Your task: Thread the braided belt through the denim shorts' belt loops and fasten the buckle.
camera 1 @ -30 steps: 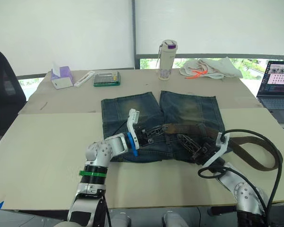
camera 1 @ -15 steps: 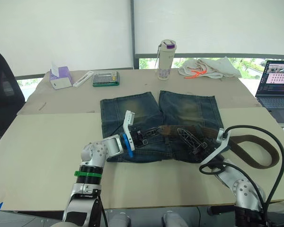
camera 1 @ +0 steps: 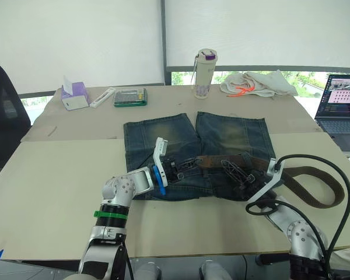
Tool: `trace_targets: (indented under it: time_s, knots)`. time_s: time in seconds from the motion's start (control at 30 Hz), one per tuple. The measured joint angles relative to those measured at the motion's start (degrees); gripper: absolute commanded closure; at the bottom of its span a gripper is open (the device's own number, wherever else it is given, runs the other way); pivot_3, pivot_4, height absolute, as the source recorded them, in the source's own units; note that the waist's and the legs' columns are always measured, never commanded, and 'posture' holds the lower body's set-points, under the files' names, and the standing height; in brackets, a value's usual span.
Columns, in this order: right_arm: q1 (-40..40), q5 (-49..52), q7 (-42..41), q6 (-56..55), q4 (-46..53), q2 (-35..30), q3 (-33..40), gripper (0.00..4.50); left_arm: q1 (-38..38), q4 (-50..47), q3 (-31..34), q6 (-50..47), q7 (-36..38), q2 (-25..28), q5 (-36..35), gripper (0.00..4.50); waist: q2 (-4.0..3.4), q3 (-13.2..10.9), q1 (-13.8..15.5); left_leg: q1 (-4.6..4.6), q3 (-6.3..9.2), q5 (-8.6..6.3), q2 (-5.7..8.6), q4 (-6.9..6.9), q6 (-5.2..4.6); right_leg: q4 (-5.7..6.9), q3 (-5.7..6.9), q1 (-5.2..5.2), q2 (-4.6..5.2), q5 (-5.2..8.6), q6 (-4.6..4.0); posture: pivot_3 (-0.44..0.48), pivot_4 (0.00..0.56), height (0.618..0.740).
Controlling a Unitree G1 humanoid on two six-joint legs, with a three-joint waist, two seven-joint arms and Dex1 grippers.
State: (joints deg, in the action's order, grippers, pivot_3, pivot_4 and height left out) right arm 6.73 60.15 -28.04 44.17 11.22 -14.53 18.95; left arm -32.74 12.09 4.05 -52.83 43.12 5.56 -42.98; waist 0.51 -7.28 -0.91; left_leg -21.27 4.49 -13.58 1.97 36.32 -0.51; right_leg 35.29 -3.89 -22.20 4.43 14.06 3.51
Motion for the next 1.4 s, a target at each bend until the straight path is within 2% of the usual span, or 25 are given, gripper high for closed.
trace_targets:
  time_s: [0.1, 0.33, 0.6, 0.67, 0.9, 1.4]
  knots:
    - [0.00, 0.20, 0.12, 0.05, -0.02, -1.38, 0.24, 4.50, 0.03, -0.01, -0.02, 1.87, 0.29, 0.30, 0.50, 2.46, 0.00, 0.00, 0.03, 0.00, 0.00, 0.00, 0.00, 0.00, 0.00, -0.02, 0.00, 0.00, 0.00, 0.00, 0.00, 0.000, 0.150, 0.740]
    - [-1.06, 1.54, 2.11, 2.42, -0.97, -5.74, 2.98, 4.50, 2.11, -1.27, -7.47, 17.84, 5.83, 8.63, 13.06, 0.11, 0.00, 0.00, 0.10, 0.00, -0.06, 0.00, 0.00, -0.06, 0.00, -0.09, -0.01, 0.00, 0.01, 0.00, -0.02, 0.000, 0.150, 0.740]
    - [-2.08, 1.88, 3.36, 5.53, -2.29, -8.38, 3.32, 4.50, 4.42, -4.05, -12.83, 29.76, 14.42, 14.88, 19.77, 0.05, 0.00, 0.00, 0.16, -0.02, -0.04, 0.00, -0.02, -0.08, 0.00, -0.13, -0.01, 0.01, 0.03, -0.01, -0.03, 0.000, 0.150, 0.740]
    - [-2.01, 1.67, 3.86, 5.56, -2.55, -8.31, 3.21, 4.50, 4.67, -4.07, -13.39, 31.01, 14.88, 14.93, 20.68, 0.05, 0.00, 0.00, 0.17, -0.02, -0.03, 0.00, -0.01, -0.08, 0.00, -0.12, -0.01, 0.01, 0.03, -0.01, -0.02, 0.000, 0.150, 0.740]
    - [0.15, -1.39, 6.52, 4.72, -4.91, -6.72, 2.05, 4.50, 4.89, -4.44, -13.82, 34.04, 14.29, 15.12, 22.78, 0.05, 0.01, -0.01, 0.14, -0.02, -0.02, 0.00, -0.02, -0.08, -0.01, -0.11, -0.01, 0.01, 0.03, -0.01, -0.02, 0.000, 0.150, 0.740]
    - [5.96, -1.78, 14.88, 8.81, -3.27, 0.38, -5.97, 4.50, 7.64, -2.23, -12.41, 34.14, 10.24, 14.22, 24.60, 0.05, 0.01, 0.00, -0.21, 0.02, 0.03, 0.00, -0.06, -0.12, -0.01, -0.07, -0.01, -0.03, -0.01, -0.01, -0.03, 0.000, 0.150, 0.740]
